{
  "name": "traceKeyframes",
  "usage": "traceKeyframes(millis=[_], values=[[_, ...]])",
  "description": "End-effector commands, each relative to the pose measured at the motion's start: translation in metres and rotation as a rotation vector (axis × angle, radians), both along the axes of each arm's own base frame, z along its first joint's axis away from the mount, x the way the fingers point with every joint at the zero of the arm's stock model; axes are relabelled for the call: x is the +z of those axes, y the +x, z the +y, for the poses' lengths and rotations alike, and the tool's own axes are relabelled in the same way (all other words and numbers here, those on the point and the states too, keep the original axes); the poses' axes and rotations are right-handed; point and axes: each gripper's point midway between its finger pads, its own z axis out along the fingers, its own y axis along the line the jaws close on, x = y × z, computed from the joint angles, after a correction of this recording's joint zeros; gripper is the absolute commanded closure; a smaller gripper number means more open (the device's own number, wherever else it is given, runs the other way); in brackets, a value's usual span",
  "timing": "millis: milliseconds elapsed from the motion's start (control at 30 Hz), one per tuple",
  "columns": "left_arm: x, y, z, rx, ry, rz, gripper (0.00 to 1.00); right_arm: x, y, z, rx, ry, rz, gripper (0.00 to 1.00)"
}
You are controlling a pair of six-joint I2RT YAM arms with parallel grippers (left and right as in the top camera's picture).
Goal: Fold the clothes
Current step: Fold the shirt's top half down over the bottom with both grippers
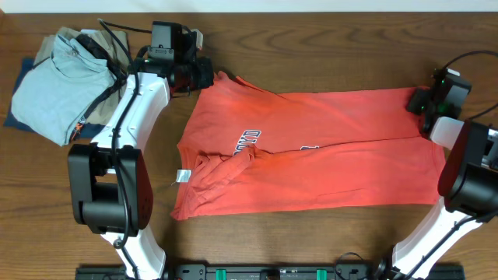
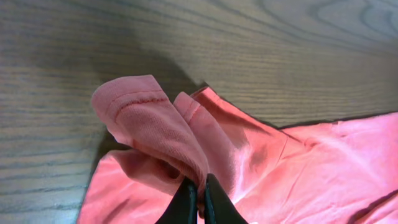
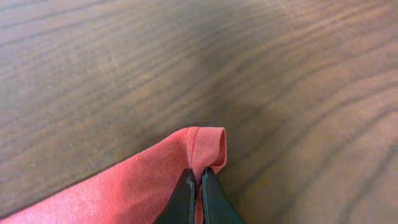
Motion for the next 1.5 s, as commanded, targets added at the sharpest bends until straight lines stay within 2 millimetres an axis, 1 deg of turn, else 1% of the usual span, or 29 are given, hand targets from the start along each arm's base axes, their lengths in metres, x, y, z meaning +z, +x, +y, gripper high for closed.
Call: traceKeyframes(millis=[0,100,233,367,500,600,667,833,900,1033,1133,1267,1367,1467], values=[[0.015,-0.003,0.003,-0.010,0.002,-0.020,0.94,0.017,-0.012,-0.011,-0.056,-0.010,0.013,0.99],[0.029,-0.013,0.004,-0.010,0.002,-0.019,0.94,0.035,-0.022,-0.013,-0.063,-0.009,0.033,0.97],[0.048,-0.035,0.006,-0.010,0.004,0.009,0.94,0.052,-0.042,-0.013,-0.075,0.001,0.080,0.95],[0.066,-0.061,0.009,-0.010,0.008,0.044,0.94,0.061,-0.067,-0.018,-0.110,0.004,0.152,0.95],[0.078,-0.092,0.012,-0.010,0.014,0.103,0.94,0.061,-0.092,-0.021,-0.147,0.016,0.230,0.98],[0.080,-0.112,0.014,-0.011,0.019,0.156,0.94,0.061,-0.104,-0.016,-0.145,0.037,0.271,0.96],[0.080,-0.126,0.015,-0.010,0.022,0.200,0.94,0.063,-0.112,-0.011,-0.142,0.047,0.299,0.96],[0.074,-0.161,0.019,-0.011,0.035,0.341,0.94,0.064,-0.137,0.000,-0.141,0.076,0.385,0.95],[0.071,-0.174,0.020,-0.012,0.039,0.398,0.94,0.061,-0.154,0.000,-0.163,0.066,0.454,0.95],[0.069,-0.191,0.020,-0.018,0.048,0.469,0.94,0.058,-0.174,-0.004,-0.228,0.050,0.530,0.95],[0.068,-0.206,0.020,-0.025,0.056,0.531,0.94,0.057,-0.178,-0.003,-0.237,0.056,0.545,0.92],[0.068,-0.230,0.016,-0.050,0.073,0.620,0.94,0.057,-0.179,-0.003,-0.239,0.055,0.551,0.91],[0.069,-0.241,0.007,-0.088,0.089,0.649,0.94,0.057,-0.179,-0.003,-0.239,0.055,0.550,0.91],[0.069,-0.252,-0.006,-0.146,0.112,0.662,0.94,0.057,-0.179,-0.003,-0.239,0.055,0.550,0.91]])
